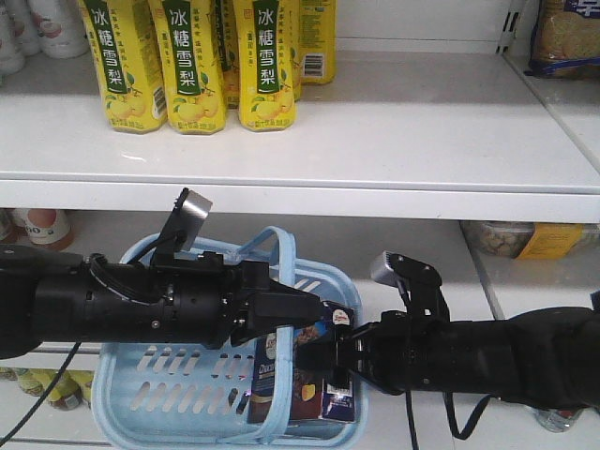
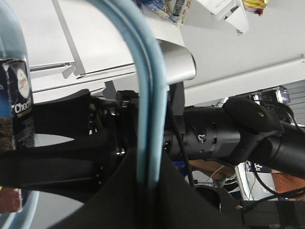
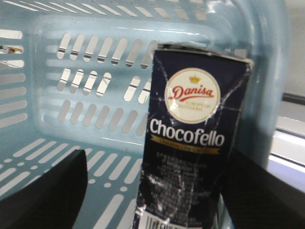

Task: Left arm holds basket, right arm returns cookies
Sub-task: 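Grasp the Chocofello cookie box with the right gripper and lift it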

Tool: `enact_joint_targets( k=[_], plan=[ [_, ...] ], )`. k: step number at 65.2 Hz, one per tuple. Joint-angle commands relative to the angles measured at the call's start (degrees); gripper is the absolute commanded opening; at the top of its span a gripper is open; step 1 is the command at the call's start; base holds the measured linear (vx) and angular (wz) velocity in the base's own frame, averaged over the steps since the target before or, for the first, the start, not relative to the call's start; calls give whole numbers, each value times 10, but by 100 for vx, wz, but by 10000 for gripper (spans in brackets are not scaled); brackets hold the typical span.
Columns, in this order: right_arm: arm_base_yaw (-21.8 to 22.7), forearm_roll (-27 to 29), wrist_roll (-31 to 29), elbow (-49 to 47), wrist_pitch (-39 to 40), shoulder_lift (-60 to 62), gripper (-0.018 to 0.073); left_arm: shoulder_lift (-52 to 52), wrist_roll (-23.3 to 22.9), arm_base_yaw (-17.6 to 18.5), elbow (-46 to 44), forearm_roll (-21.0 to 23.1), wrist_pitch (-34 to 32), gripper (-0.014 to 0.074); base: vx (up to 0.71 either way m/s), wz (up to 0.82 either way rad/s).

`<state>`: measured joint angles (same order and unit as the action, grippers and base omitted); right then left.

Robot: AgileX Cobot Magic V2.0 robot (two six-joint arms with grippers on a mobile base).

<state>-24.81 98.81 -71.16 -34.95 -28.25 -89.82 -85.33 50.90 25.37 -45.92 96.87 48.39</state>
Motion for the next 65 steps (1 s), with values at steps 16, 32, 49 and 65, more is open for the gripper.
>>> enact_joint_targets(
  k=[16,32,49,65],
  plan=[
    [0,34,-13,-49,-41,-27,536,22,8,3,-17,35,12,-6,0,0],
    [-13,13,-12,-86,-15,-69,519,22,8,3,-17,35,12,-6,0,0],
    [-67,4,-12,-113,109,-94,503,22,8,3,-17,35,12,-6,0,0],
    [-66,4,-7,-113,97,-101,453,22,8,3,-17,35,12,-6,0,0]
  ],
)
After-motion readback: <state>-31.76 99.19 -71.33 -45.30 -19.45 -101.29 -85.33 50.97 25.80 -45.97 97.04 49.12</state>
